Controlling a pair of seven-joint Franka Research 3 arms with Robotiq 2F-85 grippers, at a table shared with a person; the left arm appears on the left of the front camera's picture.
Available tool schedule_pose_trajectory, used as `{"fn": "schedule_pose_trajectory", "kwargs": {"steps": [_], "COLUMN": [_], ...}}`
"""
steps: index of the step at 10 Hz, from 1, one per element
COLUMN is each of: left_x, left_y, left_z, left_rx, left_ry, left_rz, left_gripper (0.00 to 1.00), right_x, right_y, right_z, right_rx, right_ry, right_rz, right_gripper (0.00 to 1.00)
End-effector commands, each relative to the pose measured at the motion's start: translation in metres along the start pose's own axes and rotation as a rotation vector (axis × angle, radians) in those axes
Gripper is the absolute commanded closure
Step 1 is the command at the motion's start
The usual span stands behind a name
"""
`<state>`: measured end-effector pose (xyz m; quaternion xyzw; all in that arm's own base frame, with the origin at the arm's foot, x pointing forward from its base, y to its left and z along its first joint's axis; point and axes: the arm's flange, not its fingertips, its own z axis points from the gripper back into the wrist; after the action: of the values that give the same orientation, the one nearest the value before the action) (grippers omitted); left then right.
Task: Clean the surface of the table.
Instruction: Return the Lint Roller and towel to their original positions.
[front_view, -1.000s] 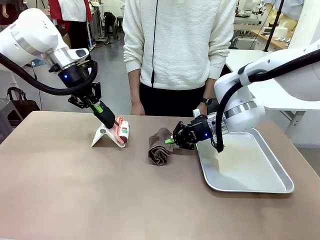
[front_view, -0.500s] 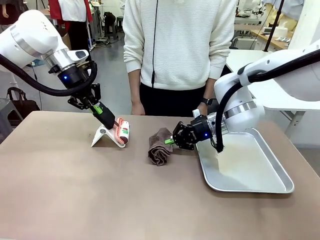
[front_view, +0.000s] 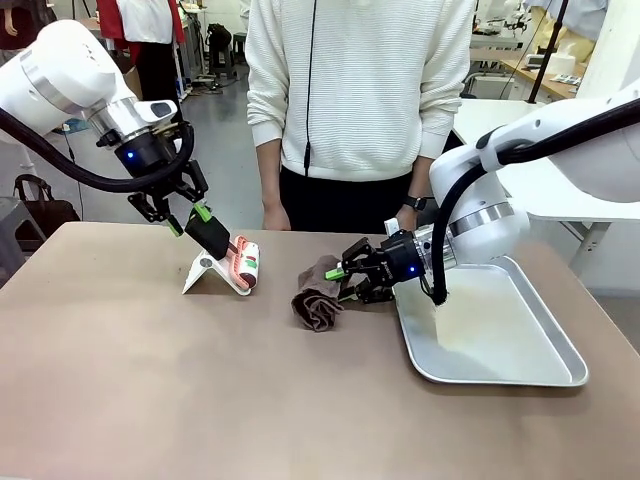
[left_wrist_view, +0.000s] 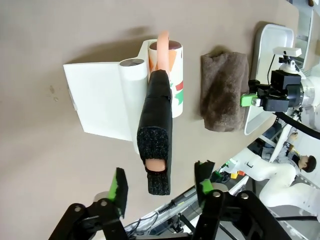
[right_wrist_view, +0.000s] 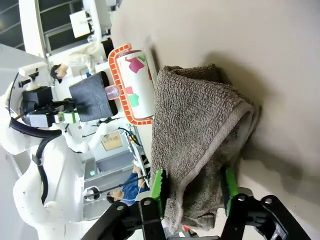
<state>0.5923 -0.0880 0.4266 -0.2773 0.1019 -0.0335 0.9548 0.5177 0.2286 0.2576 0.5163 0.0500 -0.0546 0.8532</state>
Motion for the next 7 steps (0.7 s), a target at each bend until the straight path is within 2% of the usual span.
{"fn": "schedule_pose_trajectory", "kwargs": {"steps": [1,2,6,7], "left_x": [-0.009,-0.021,-0.088,-0.107], "left_y": [0.002,0.003,-0.012,-0.013], "left_z": [0.014,0.021,0.040,0.044], "left_rx": [0.019,0.013,-0.027,-0.035], "left_ry": [-0.005,-0.020,-0.068,-0.084], "left_rz": [0.030,0.025,-0.059,-0.076], "left_gripper": [0.00,0.00,0.00,0.00], "right_x": [0.004,0.000,-0.014,-0.020], "right_y": [0.009,0.017,0.073,0.081], "right_z": [0.006,0.009,0.023,0.032], "right_rx": [-0.026,-0.044,-0.241,-0.284], "right_ry": [0.017,0.021,0.030,0.003], "right_rz": [-0.016,-0.001,0.009,-0.006], "right_gripper": [0.07,0.00,0.00,0.00]}}
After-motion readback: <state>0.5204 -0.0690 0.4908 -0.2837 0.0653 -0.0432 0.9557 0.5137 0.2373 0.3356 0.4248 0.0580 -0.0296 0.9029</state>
